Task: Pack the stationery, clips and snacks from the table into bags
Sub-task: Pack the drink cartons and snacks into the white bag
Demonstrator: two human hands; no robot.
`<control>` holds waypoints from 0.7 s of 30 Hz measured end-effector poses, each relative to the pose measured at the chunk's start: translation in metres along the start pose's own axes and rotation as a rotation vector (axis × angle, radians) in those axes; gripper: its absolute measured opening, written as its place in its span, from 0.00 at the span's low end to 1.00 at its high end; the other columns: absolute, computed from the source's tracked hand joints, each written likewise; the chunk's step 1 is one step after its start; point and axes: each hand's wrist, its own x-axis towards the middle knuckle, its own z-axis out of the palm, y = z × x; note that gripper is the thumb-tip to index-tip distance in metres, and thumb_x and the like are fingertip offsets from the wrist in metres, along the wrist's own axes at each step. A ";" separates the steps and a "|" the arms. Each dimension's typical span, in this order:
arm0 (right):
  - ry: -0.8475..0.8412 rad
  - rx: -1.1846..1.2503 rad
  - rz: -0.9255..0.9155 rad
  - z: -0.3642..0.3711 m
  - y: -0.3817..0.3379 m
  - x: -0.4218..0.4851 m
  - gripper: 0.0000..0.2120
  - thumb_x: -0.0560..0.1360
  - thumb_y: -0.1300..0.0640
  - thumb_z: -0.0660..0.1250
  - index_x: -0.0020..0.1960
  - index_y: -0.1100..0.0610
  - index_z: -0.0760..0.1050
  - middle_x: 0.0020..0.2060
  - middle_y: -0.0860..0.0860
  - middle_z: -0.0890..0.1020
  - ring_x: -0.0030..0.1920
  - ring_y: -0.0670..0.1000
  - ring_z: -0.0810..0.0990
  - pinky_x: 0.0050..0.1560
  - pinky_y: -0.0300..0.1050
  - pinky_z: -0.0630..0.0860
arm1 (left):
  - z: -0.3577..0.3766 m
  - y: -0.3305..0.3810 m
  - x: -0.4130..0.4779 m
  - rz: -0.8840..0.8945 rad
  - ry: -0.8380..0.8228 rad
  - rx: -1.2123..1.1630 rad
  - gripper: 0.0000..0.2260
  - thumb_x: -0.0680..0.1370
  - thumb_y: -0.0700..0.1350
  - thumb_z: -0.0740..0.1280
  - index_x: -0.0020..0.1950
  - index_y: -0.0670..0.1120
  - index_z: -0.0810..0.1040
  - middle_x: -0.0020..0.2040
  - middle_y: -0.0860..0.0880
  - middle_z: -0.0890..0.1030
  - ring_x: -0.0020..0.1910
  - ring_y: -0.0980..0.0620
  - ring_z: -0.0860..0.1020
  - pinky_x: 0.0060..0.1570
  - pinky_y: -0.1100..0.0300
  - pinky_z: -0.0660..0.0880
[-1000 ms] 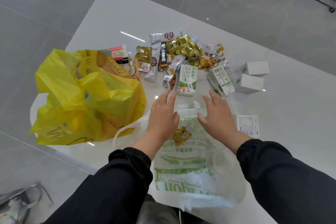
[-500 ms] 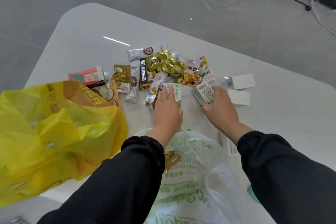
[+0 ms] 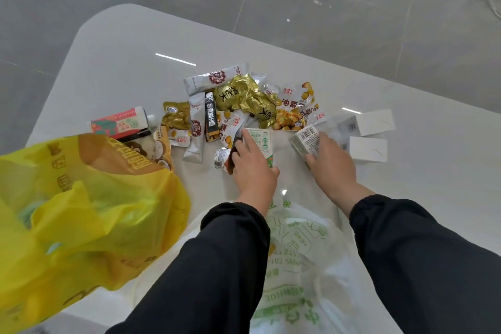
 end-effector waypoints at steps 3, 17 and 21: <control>0.005 0.012 0.004 0.001 0.002 0.002 0.22 0.77 0.52 0.64 0.67 0.56 0.64 0.54 0.55 0.79 0.50 0.57 0.78 0.38 0.46 0.71 | -0.001 -0.001 0.002 0.004 -0.005 -0.050 0.48 0.72 0.50 0.71 0.77 0.43 0.39 0.71 0.42 0.59 0.67 0.42 0.63 0.65 0.54 0.65; 0.142 0.174 0.051 -0.030 -0.015 -0.053 0.16 0.75 0.55 0.64 0.61 0.56 0.67 0.49 0.52 0.79 0.40 0.54 0.74 0.35 0.44 0.67 | -0.048 -0.036 -0.049 0.272 0.072 -0.441 0.43 0.69 0.45 0.71 0.77 0.56 0.49 0.62 0.49 0.69 0.54 0.53 0.70 0.50 0.57 0.75; 0.166 0.234 -0.005 -0.047 -0.030 -0.083 0.16 0.74 0.54 0.64 0.60 0.55 0.67 0.48 0.52 0.80 0.43 0.55 0.78 0.39 0.49 0.76 | -0.066 -0.048 -0.080 0.336 0.147 -0.515 0.41 0.70 0.44 0.71 0.77 0.55 0.52 0.60 0.52 0.68 0.52 0.57 0.71 0.46 0.62 0.74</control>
